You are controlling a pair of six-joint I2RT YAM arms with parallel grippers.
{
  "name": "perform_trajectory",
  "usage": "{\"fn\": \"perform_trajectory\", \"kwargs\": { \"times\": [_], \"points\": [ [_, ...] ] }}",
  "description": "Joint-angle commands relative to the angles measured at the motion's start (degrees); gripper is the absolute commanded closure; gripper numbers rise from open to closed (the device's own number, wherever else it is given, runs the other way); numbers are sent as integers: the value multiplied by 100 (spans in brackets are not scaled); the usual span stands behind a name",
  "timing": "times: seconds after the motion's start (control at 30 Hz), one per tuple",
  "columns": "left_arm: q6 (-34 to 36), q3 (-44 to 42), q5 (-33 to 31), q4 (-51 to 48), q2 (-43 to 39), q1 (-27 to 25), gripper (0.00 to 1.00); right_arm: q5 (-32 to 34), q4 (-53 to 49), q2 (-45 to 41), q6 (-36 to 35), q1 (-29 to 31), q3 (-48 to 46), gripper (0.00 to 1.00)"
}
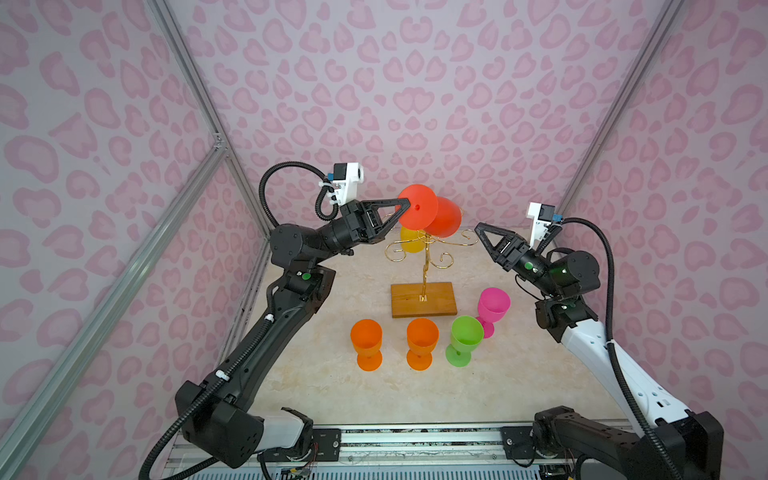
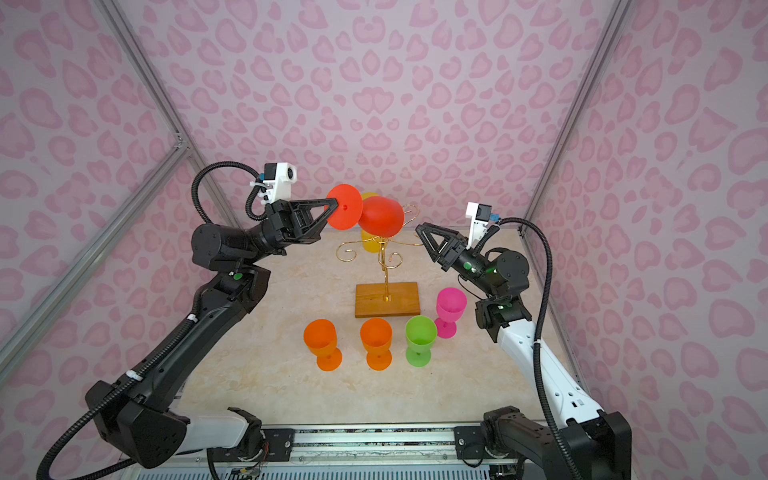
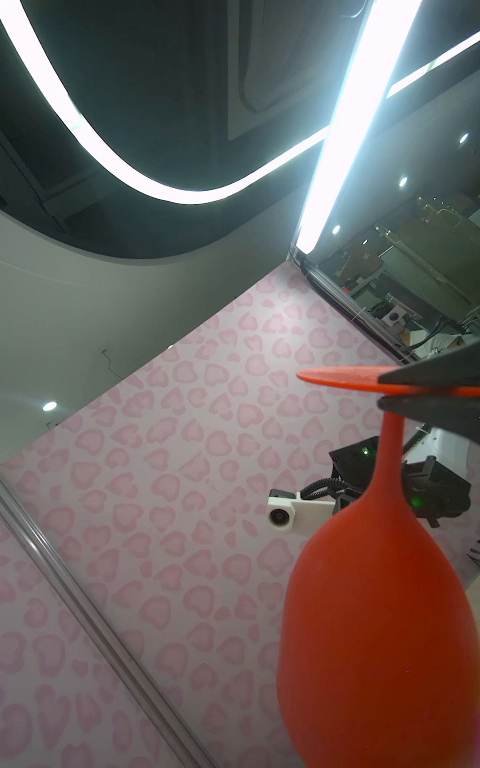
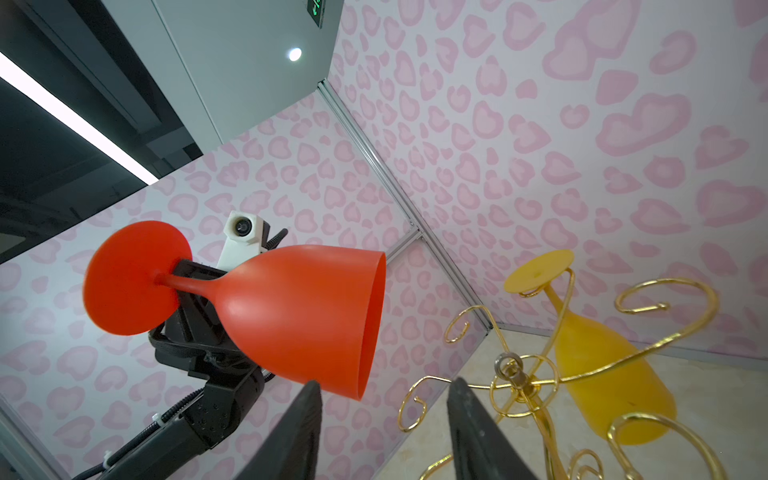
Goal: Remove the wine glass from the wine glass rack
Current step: 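Raise the red glass toward the right gripper while the right gripper grasps its bowl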
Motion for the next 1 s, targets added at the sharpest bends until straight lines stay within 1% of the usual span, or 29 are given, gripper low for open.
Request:
{"fn": "perform_trajectory", "kwargs": {
  "times": [0.0,0.43,0.63,0.8,0.97],
  "points": [
    [-657,-25,-58,1202,149,-65,98,-153,893,98,314,21,-17,50],
    [-1706,-78,-338,2476,789,-278,98,-249,1791,414,811,97,-50,49],
    [-2148,-61,-468,2966,1121,-339,98,-333,2233,449,997,152,-71,52],
    [-2535,-21,-615,3359,1329,-356,98,-420,2493,455,1043,214,-117,59],
    [-2995,53,-840,3840,1576,-364,98,-488,2893,530,1221,232,-186,70]
  ]
}}
